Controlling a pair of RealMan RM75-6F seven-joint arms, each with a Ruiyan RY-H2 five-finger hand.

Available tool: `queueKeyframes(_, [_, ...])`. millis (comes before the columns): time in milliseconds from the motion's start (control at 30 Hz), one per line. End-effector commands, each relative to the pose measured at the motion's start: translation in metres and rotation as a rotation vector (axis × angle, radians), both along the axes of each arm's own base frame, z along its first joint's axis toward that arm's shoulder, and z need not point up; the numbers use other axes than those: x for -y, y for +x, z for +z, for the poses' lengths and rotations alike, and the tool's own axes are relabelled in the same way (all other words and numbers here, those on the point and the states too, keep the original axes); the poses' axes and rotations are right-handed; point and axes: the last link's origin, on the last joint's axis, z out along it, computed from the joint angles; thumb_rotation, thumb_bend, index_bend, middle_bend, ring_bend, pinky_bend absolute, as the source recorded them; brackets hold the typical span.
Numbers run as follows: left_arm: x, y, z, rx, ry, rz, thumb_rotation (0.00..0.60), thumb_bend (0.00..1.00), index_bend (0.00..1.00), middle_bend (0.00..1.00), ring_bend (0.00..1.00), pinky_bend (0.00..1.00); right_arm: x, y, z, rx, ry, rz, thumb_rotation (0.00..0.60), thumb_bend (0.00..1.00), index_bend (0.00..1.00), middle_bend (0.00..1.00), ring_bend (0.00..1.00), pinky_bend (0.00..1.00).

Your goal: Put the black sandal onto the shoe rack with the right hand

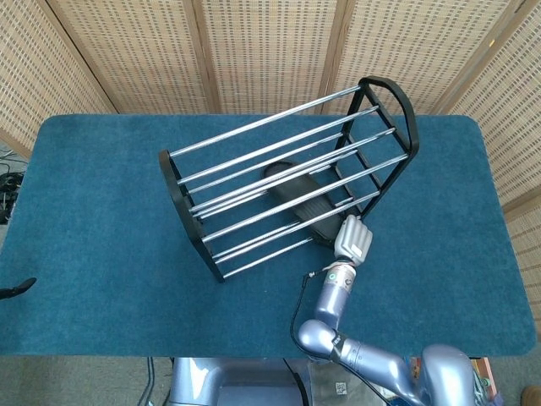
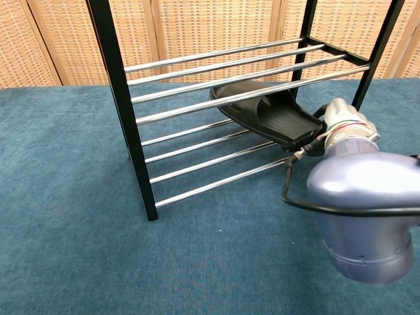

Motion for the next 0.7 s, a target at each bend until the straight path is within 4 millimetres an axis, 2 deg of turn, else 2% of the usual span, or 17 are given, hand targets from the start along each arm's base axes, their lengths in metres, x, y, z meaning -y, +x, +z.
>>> queueKeyframes(33, [-0.0004, -0.0007, 0.0011, 0.002, 0.0, 0.001, 0.6, 0.11, 0.0, 0.0, 0.0, 0.0, -0.0002, 0.0037, -0.0034, -0.004, -0.004, -0.002, 0.6, 0.54, 0.61, 0.6, 0.45, 0.42])
queueKeyframes(100, [-0.0006, -0.0013, 0.0019, 0.004, -0.001, 0.003, 0.6, 0.11, 0.0, 0.0, 0.0, 0.0, -0.0001, 0.0048, -0.0045, -0.004, -0.007, -0.006, 0.6, 0.53, 0.59, 0.56, 0.45, 0.42])
queueKeyframes(133, [-0.0007, -0.0014, 0.0021, 0.006, -0.001, 0.003, 0.6, 0.11, 0.0, 0.0, 0.0, 0.0, -0.0001, 0.0056, -0.0053, 0.001, -0.008, -0.007, 0.6, 0.48, 0.55, 0.51, 0.43, 0.42])
queueKeyframes(200, [-0.0008, -0.0016, 0.0025, 0.008, -0.001, 0.003, 0.6, 0.11, 0.0, 0.0, 0.0, 0.0, -0.0003, 0.0073, -0.0065, 0.018, -0.008, -0.006, 0.6, 0.31, 0.45, 0.4, 0.37, 0.41])
queueKeyframes(233, [-0.0008, -0.0017, 0.0026, 0.009, -0.002, 0.004, 0.6, 0.11, 0.0, 0.0, 0.0, 0.0, -0.0007, 0.0081, -0.0074, 0.027, -0.007, -0.005, 0.6, 0.18, 0.39, 0.32, 0.3, 0.39])
queueKeyframes(267, [-0.0008, -0.0017, 0.0027, 0.01, -0.003, 0.004, 0.6, 0.11, 0.0, 0.0, 0.0, 0.0, -0.001, 0.0089, -0.0083, 0.034, -0.005, -0.004, 0.6, 0.08, 0.31, 0.23, 0.22, 0.32])
queueKeyframes(333, [-0.0005, -0.0018, 0.0031, 0.013, -0.004, 0.003, 0.6, 0.11, 0.0, 0.0, 0.0, 0.0, -0.0015, 0.0106, -0.0094, 0.052, -0.003, 0.001, 0.6, 0.0, 0.17, 0.08, 0.07, 0.13])
queueKeyframes(367, [-0.0004, -0.0019, 0.0033, 0.014, -0.003, 0.003, 0.6, 0.11, 0.0, 0.0, 0.0, 0.0, -0.0016, 0.0113, -0.0096, 0.058, -0.003, 0.004, 0.6, 0.0, 0.11, 0.03, 0.02, 0.04])
queueKeyframes(400, [-0.0002, -0.002, 0.0037, 0.015, -0.002, 0.003, 0.6, 0.11, 0.0, 0.0, 0.0, 0.0, -0.0021, 0.012, -0.0102, 0.065, 0.002, 0.006, 0.6, 0.0, 0.09, 0.01, 0.0, 0.01])
queueKeyframes(700, [0.0006, -0.0022, 0.005, 0.019, -0.001, -0.001, 0.6, 0.11, 0.0, 0.0, 0.0, 0.0, -0.0049, 0.013, -0.0077, 0.1, -0.002, 0.003, 0.6, 0.0, 0.07, 0.0, 0.0, 0.0])
